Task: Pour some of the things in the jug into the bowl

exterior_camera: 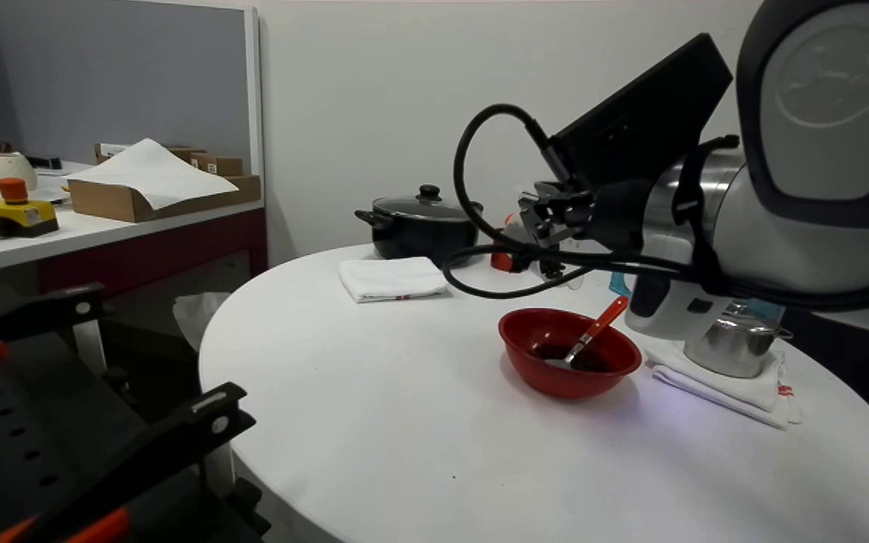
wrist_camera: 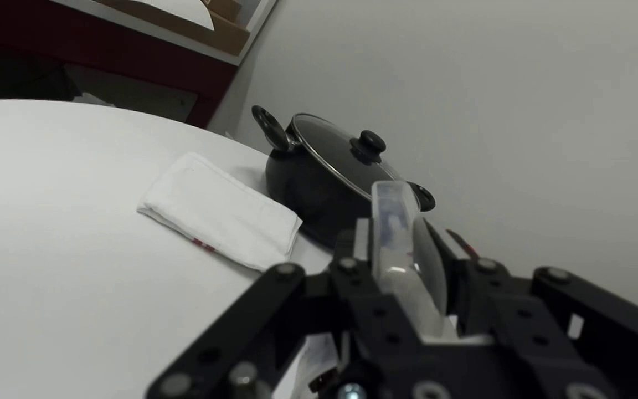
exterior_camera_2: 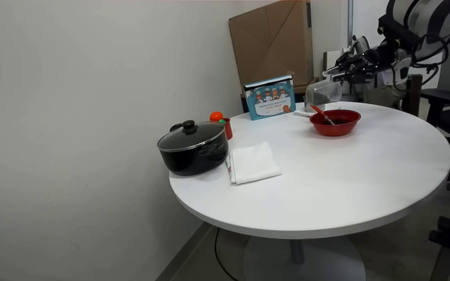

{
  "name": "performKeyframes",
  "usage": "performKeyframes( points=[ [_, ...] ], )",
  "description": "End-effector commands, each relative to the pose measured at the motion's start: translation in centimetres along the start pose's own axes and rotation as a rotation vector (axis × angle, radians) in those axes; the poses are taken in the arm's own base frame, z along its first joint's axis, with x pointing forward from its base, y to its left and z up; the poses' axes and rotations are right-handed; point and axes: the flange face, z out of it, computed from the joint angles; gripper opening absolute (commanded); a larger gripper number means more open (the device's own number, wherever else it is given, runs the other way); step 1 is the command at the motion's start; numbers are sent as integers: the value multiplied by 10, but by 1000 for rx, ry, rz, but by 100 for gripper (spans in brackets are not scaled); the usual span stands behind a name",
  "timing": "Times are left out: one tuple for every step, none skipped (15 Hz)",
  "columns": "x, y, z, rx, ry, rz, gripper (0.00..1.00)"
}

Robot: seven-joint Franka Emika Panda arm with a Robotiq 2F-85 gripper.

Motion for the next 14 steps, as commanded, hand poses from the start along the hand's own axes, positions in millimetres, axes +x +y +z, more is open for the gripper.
performKeyframes(
  points=[
    [5,1,13,23,-58,-35,6],
    [5,2,15,23,-66,-39,6],
    [6,3,18,23,-74,-41,6],
    [6,4,20,26,-83,-43,6],
    [7,5,21,27,-90,-42,6],
    [7,6,22,30,-94,-39,6],
    [7,7,22,35,-99,-36,6],
    [7,8,23,39,-102,-34,6],
    [8,10,22,40,-102,-30,6],
    [8,12,21,45,-103,-25,6],
    [9,13,20,48,-104,-21,6],
    [10,15,19,55,-102,-16,6],
    [10,15,18,63,-97,-17,6],
    [11,16,16,72,-98,-19,6]
  ],
)
